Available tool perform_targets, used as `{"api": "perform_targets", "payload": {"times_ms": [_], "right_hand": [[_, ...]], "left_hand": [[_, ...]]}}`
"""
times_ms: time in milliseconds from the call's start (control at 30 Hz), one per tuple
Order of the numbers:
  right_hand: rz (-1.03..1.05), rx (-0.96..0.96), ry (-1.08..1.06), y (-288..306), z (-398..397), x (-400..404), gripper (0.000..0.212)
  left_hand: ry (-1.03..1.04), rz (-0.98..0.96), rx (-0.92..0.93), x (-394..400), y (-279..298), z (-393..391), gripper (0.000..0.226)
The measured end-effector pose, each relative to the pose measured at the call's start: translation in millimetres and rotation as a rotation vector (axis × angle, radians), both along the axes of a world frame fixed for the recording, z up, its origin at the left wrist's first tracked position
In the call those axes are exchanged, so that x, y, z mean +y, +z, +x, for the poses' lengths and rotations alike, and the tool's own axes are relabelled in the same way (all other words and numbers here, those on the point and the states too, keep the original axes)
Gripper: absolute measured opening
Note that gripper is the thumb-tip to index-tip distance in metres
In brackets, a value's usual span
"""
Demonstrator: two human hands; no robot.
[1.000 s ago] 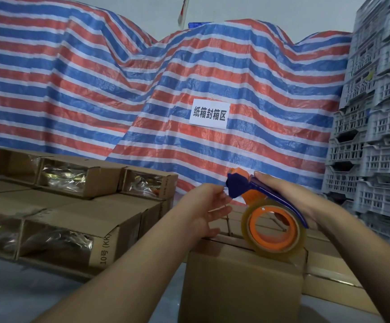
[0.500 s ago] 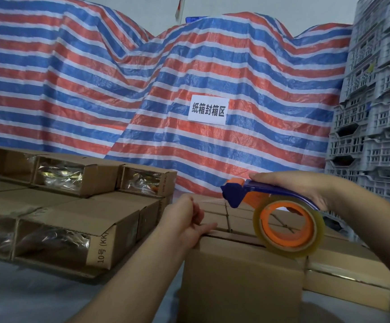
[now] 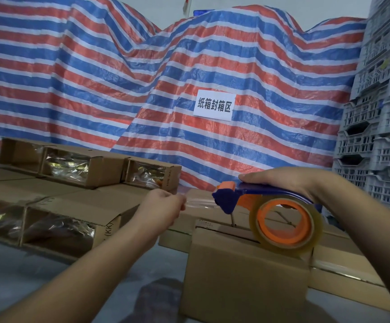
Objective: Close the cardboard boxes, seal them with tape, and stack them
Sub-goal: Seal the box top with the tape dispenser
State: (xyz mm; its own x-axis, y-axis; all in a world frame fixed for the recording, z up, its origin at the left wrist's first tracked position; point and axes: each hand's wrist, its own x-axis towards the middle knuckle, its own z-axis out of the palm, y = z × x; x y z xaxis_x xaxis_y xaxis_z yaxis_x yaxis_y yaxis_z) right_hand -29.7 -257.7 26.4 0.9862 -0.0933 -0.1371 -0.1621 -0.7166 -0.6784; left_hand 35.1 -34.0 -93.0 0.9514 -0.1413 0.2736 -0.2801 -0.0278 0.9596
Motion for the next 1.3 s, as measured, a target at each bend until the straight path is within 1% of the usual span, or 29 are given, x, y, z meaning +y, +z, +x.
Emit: {"api": "perform_targets", "payload": {"times_ms": [133, 233, 333, 433, 567, 667, 733, 800, 933, 1100, 1167, 1233, 1300], "right_hand": [[-0.163, 0.024, 0.02, 2.5, 5.9, 14.9, 0.048], [-0.269, 0.034, 0.052, 3.1, 9.4, 23.9, 0.045], [-0.278, 0.055, 0.049, 2.4, 11.0, 28.6, 0.044], [-0.341, 0.046, 0.051, 1.7, 13.6, 31.4, 0.043], [-0.385, 0.076, 0.01, 2.4, 18.2, 36.4, 0.043], [-0.462, 0.069, 0.012, 2.6, 22.4, 39.2, 0.044], [-0.511, 0.055, 0.022, 2.3, 25.0, 40.3, 0.043], [-0.523, 0.047, 0.03, 2.3, 26.4, 39.9, 0.043], [-0.55, 0.031, 0.051, 1.4, 26.2, 38.2, 0.044], [-0.519, 0.04, 0.061, 1.7, 25.3, 38.2, 0.043], [-0.495, 0.047, 0.058, 2.0, 24.4, 37.5, 0.043], [-0.482, 0.052, 0.055, 2.5, 23.8, 37.4, 0.043], [-0.492, 0.05, 0.061, 2.5, 24.0, 37.4, 0.042]], "left_hand": [[0.038, 0.108, 0.021, 4.4, -16.9, 5.3, 0.019], [0.052, 0.115, 0.055, 2.0, -33.7, 11.3, 0.021], [0.039, 0.099, 0.078, -0.4, -44.0, 16.2, 0.023], [0.031, 0.079, 0.108, -1.0, -48.6, 17.6, 0.023], [0.038, 0.117, 0.102, -2.1, -56.5, 17.1, 0.025], [0.025, 0.12, 0.149, -3.2, -60.9, 13.8, 0.027], [0.004, 0.118, 0.183, -5.2, -61.5, 8.9, 0.024], [-0.026, 0.142, 0.205, -9.6, -62.1, 2.6, 0.022], [-0.089, 0.172, 0.279, -18.0, -64.4, -5.9, 0.027], [-0.136, 0.199, 0.349, -15.0, -62.6, -6.5, 0.031], [-0.157, 0.26, 0.366, -11.7, -61.0, -5.7, 0.039], [-0.143, 0.364, 0.364, -7.5, -60.1, -4.8, 0.051], [-0.101, 0.42, 0.319, -3.7, -60.2, -3.6, 0.054]]}}
